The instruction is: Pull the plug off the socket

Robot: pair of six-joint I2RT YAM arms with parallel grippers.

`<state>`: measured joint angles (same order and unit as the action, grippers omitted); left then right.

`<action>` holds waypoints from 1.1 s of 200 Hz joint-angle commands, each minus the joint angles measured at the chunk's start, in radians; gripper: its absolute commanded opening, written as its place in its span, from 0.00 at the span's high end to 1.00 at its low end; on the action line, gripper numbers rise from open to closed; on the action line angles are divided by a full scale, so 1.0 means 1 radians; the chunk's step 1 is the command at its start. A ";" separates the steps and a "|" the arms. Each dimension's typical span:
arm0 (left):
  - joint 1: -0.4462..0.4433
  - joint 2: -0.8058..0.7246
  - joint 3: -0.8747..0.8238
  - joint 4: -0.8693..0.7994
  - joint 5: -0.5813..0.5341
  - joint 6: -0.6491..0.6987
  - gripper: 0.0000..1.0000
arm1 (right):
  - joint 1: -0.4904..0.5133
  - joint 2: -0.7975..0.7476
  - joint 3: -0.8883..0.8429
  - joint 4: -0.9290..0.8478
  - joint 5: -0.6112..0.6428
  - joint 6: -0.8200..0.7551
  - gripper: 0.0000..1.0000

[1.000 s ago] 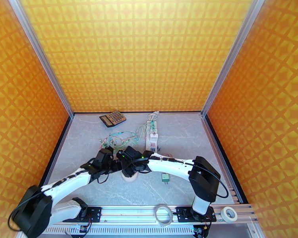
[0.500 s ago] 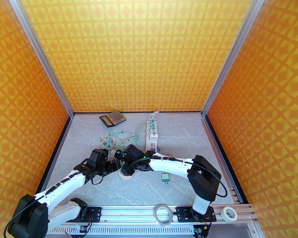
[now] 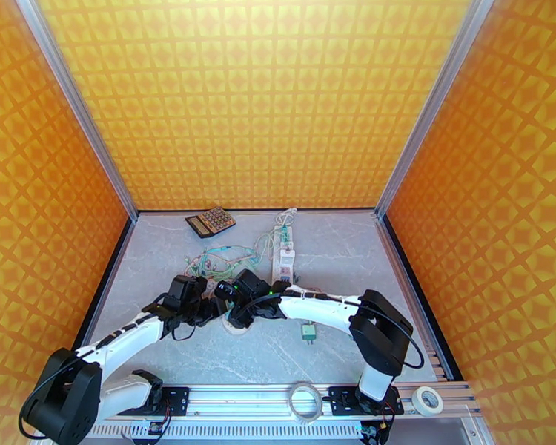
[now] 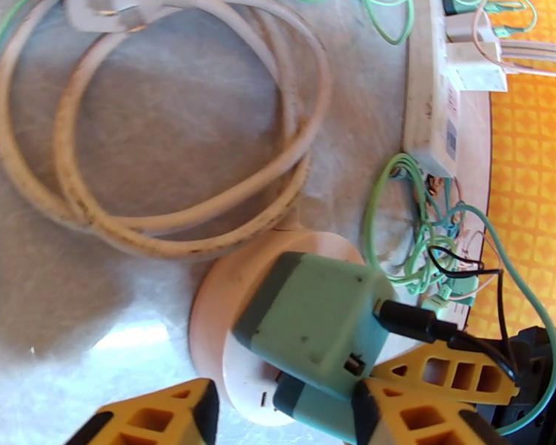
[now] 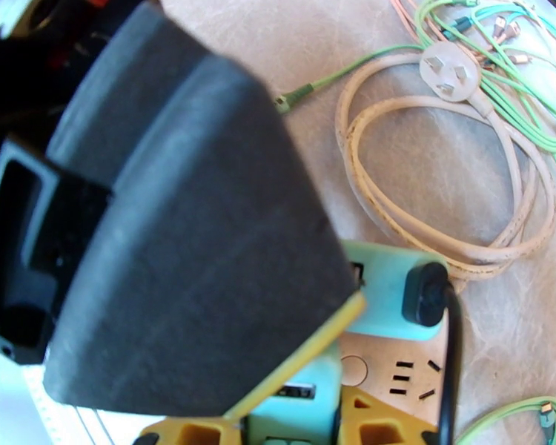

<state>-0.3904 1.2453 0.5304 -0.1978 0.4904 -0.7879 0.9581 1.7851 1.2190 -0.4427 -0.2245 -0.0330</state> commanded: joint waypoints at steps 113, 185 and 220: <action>-0.053 0.102 -0.168 -0.084 -0.154 0.032 0.54 | -0.047 0.060 0.223 -0.070 -0.074 0.072 0.83; -0.078 0.151 -0.158 -0.069 -0.176 0.033 0.56 | 0.063 0.072 0.310 -0.165 0.029 -0.045 0.82; -0.077 0.163 -0.155 -0.071 -0.176 0.032 0.56 | 0.141 0.063 0.302 -0.158 0.092 -0.105 0.82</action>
<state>-0.4397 1.2911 0.4583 0.0471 0.4339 -0.7845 1.0004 1.8881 1.4490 -0.7391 -0.0689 -0.0387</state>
